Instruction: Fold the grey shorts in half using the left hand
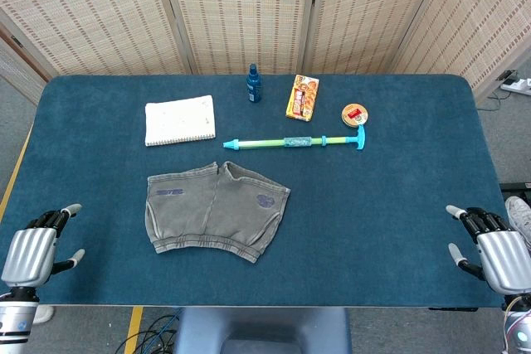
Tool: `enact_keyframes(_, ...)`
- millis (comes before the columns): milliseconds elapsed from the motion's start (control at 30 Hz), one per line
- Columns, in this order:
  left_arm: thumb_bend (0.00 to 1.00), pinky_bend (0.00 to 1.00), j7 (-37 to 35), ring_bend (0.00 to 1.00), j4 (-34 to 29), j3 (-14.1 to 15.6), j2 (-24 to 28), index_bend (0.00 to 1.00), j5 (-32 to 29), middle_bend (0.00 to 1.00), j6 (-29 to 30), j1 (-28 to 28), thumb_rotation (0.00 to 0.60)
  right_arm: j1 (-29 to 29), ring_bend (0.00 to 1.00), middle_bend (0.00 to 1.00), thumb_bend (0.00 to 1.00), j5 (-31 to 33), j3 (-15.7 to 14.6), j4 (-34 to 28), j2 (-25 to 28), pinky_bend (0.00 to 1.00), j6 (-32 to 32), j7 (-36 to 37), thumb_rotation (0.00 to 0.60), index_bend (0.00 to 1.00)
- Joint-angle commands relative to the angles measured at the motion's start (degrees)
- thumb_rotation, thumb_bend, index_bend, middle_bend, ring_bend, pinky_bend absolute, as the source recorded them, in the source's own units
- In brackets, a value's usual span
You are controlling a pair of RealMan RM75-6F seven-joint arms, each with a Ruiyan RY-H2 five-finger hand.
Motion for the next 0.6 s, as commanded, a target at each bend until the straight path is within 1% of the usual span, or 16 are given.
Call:
enact_keyframes(33, 0.22, 0.42, 0.08, 0.29, 0.34, 0.22, -0.29, 0.23, -0.38, 0.33, -0.05, 0.24, 0.6, 0.76, 0.26, 0.33, 0.35, -0.33, -0.31, -0.03, -0.25, 0.27, -1.22, 0.16, 0.6, 0.2)
enact_keyframes(267, 0.22, 0.42, -0.47, 0.29, 1.29, 0.76, -0.61, 0.23, -1.1, 0.33, 0.11, 1.03, 0.6, 2.19, 0.26, 0.33, 0.35, -1.4, -0.31, 0.44, -0.77, 0.27, -2.4, 0.73, 0.6, 0.2)
enact_keyframes(600, 0.22, 0.42, -1.78, 0.29, 3.12, 0.8, -1.38, 0.23, -0.47, 0.33, 0.32, 1.16, 0.6, 2.93, 0.26, 0.33, 0.35, -1.97, 0.23, 0.27, -0.75, 0.27, -1.75, 0.46, 0.6, 0.2)
